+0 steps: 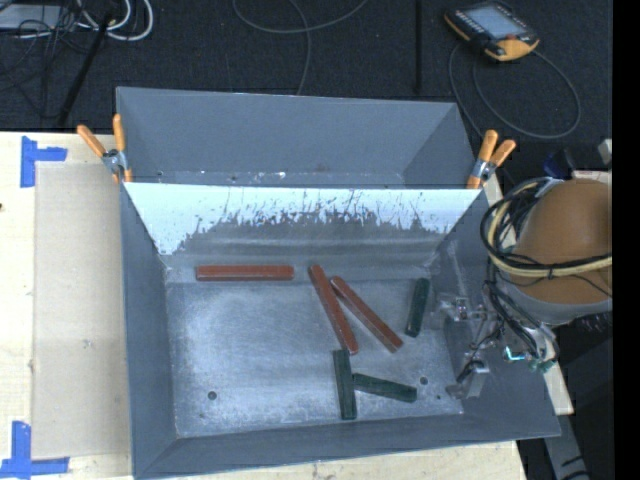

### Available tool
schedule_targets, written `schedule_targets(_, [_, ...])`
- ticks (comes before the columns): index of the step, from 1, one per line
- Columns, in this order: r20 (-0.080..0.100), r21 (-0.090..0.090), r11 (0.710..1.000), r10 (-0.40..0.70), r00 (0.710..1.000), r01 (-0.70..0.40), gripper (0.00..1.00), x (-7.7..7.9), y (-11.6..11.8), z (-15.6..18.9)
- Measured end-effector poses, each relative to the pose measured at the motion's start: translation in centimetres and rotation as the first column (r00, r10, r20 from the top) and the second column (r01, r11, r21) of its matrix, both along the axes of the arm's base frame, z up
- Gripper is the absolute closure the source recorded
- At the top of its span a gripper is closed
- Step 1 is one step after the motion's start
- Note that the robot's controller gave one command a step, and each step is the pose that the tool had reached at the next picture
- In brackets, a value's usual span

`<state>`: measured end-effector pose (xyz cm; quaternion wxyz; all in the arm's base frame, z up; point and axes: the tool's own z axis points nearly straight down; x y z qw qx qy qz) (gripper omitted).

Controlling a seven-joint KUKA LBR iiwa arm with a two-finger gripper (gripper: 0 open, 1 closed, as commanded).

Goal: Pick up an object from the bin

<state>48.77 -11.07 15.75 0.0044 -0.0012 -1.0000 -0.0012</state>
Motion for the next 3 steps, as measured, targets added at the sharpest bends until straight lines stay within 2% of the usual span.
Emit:
schedule_targets(1, [0.007,-0.002,1.000,0.003,1.000,-0.003,0.00,0.2,0.0,0.4])
schedule_targets(2, [0.014,-0.003,0.999,-0.041,0.999,0.041,0.00,-0.1,2.1,-5.1])
schedule_targets(3, [0.013,-0.003,0.947,0.320,0.947,-0.320,1.00,-1.8,6.1,-8.7])
